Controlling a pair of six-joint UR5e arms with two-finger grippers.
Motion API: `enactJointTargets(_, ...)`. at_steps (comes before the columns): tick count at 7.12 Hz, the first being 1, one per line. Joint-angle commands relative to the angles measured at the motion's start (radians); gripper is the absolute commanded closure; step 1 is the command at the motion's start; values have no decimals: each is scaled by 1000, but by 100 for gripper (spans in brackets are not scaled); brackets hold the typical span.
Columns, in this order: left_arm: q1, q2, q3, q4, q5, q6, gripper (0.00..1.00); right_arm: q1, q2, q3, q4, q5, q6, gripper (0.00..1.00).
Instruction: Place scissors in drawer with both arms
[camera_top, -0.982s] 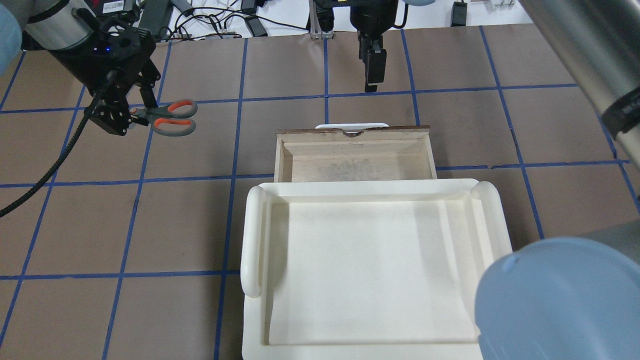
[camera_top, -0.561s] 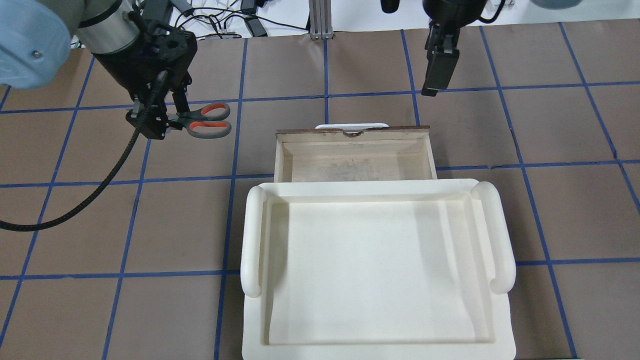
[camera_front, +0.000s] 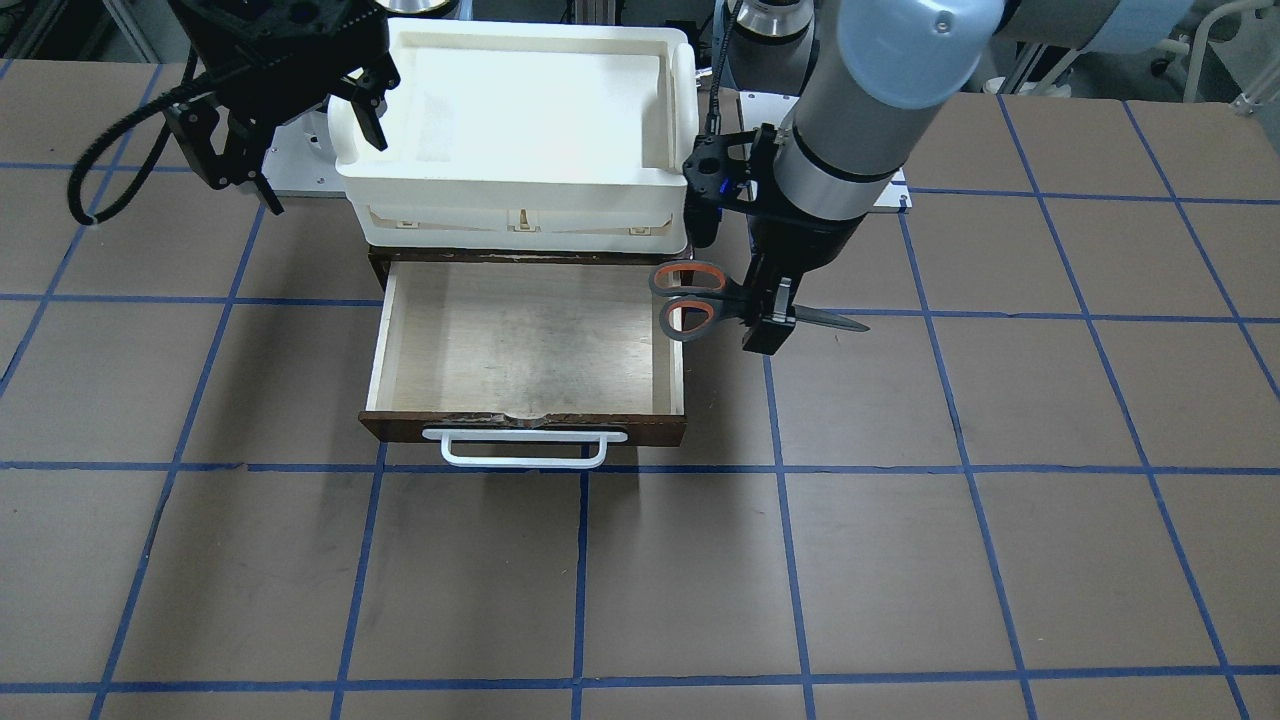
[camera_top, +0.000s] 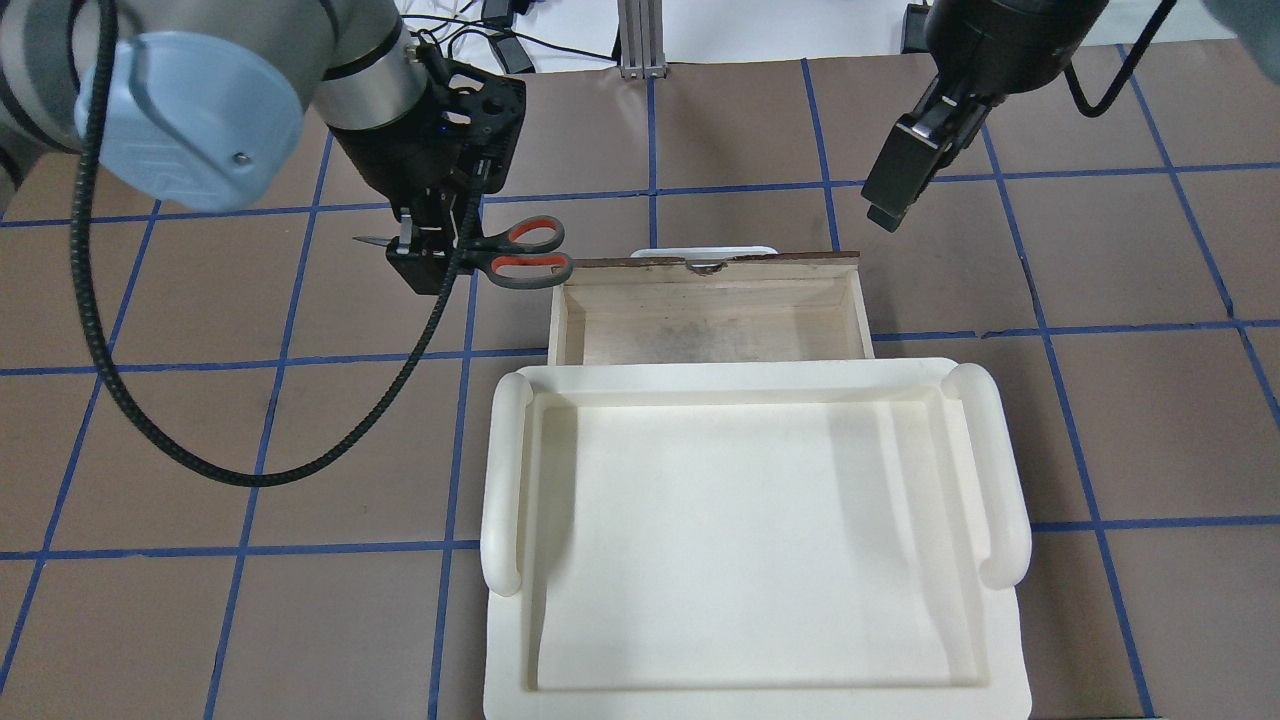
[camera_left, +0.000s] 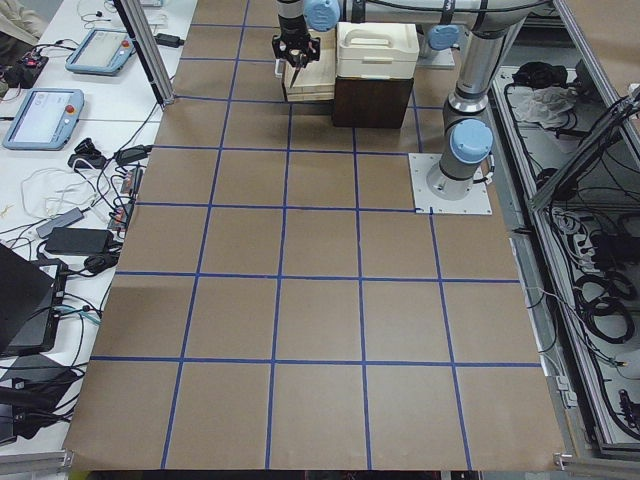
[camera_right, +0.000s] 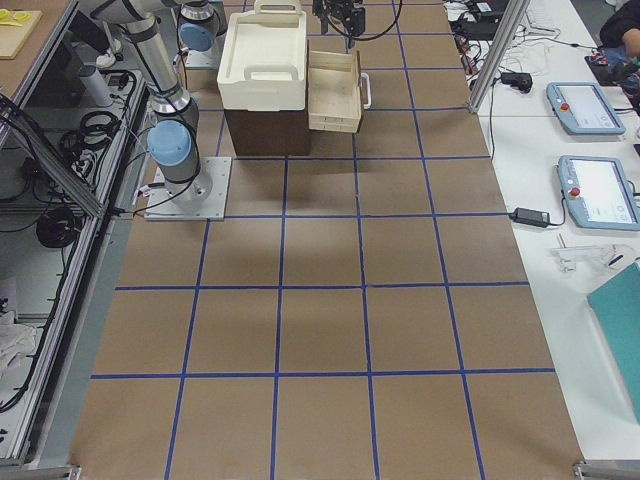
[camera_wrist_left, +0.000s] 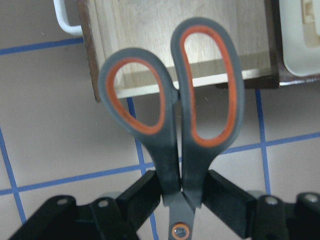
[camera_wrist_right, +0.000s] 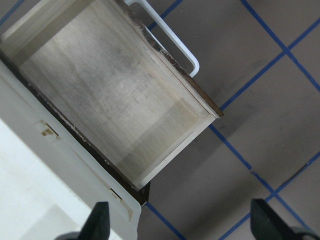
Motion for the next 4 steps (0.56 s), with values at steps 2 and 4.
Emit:
enactJointTargets(2, -99, -47, 1, 75, -1, -76, 100, 7, -9, 3, -3, 4, 556, 0)
enactJointTargets(4, -178, -91, 1, 138, 3, -159, 100, 8, -7, 8, 4, 4, 768, 0)
